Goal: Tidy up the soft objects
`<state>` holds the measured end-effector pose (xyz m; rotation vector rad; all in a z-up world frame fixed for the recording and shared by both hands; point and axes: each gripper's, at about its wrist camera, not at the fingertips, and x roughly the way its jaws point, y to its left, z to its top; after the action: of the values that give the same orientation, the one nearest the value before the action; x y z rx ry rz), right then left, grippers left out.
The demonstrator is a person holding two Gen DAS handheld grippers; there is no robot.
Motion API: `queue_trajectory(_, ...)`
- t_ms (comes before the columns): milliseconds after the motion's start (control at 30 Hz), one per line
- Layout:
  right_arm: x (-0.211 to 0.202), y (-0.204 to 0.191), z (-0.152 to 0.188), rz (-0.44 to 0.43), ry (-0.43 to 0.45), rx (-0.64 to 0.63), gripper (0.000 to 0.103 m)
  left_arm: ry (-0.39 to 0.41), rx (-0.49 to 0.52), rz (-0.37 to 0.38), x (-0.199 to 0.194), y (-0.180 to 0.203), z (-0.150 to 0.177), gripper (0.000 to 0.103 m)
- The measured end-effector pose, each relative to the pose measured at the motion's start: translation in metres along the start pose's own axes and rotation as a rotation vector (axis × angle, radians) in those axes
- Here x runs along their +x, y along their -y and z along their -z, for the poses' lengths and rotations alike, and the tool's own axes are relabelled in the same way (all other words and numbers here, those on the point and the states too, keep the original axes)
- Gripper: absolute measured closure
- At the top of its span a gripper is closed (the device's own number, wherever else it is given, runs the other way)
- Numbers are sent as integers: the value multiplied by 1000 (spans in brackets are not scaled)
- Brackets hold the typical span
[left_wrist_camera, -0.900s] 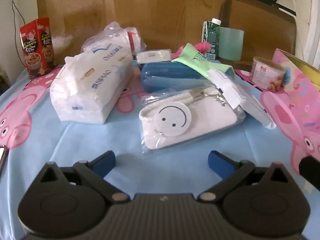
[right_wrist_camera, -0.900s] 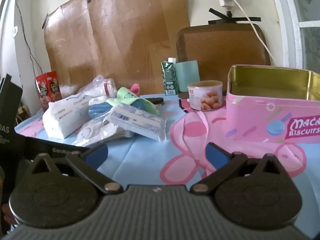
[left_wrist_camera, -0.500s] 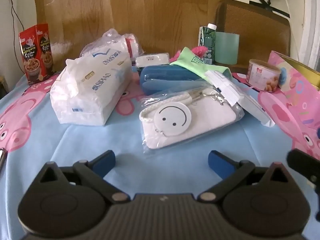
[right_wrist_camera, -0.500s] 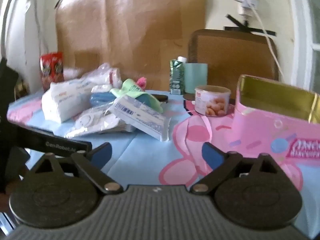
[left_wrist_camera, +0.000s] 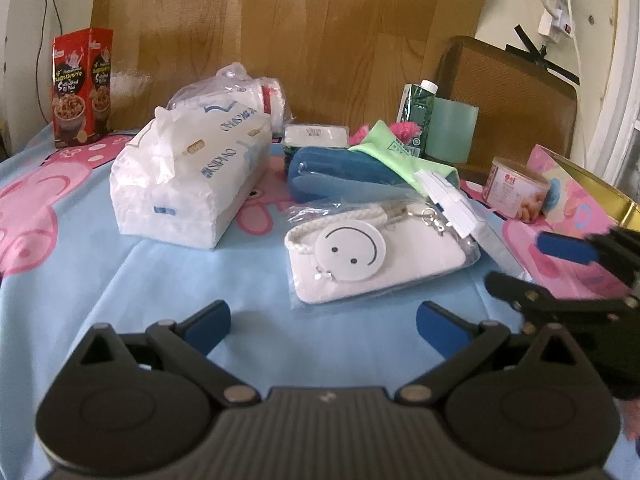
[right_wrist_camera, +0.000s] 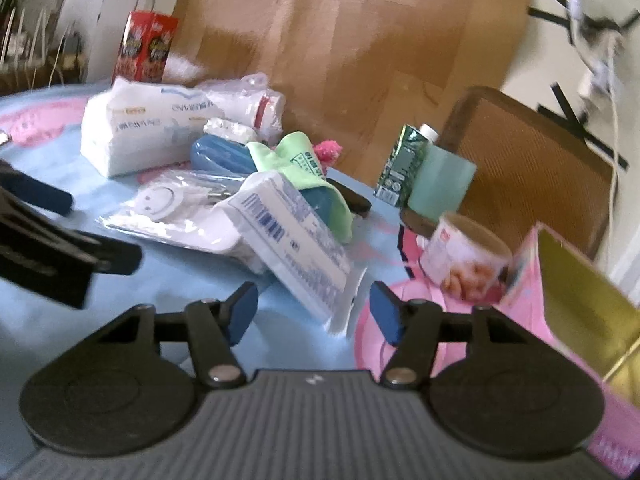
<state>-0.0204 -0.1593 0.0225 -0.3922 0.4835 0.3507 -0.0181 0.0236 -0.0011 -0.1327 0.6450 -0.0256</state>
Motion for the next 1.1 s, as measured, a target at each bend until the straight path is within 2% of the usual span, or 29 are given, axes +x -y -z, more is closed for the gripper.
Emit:
queue_trajectory(33, 4, 0, -2, 2, -6, -25, 58, 0, 0, 1, 0, 0, 0, 0)
queue_trajectory(67, 7, 1, -2, 2, -13, -45, 76, 2, -1, 3, 0, -1, 1, 0)
queue_trajectory(200, -4, 3, 5, 39, 19, -60, 85, 12, -15, 14, -1, -3, 4, 0)
queue_trajectory(367, -57, -1, 28, 75, 67, -80, 87, 19, -28, 12, -1, -3, 5, 0)
queue_trajectory(533, -97, -16, 51, 1, 59, -133, 84, 14, -15, 0, 0, 0, 5, 0)
queue_trajectory(567, -101, -17, 55, -38, 50, -127, 77, 14, -17, 1, 0, -1, 6, 0)
queue_trajectory(600, -105, -18, 56, -66, 51, -118, 63, 13, -16, 2, 0, -1, 6, 0)
queue_trajectory(667, -105, -16, 55, -138, 29, -72, 52, 8, -8, 1, 0, 0, 6, 0)
queue_trajectory(733, -105, -9, 54, -219, 23, 6, 50, 0, 12, -9, 0, 2, 6, 0)
queue_trajectory(867, -100, 6, 49, -290, 20, 167, 50, -14, 54, -32, -1, 6, 9, 0)
queue_trajectory(967, -96, 14, 47, -310, 20, 260, 50, -13, 46, -29, -5, 4, 11, 0)
queue_trajectory(1100, -94, 16, 51, -318, 17, 298, 48, -10, 25, -6, -10, -1, 12, 0)
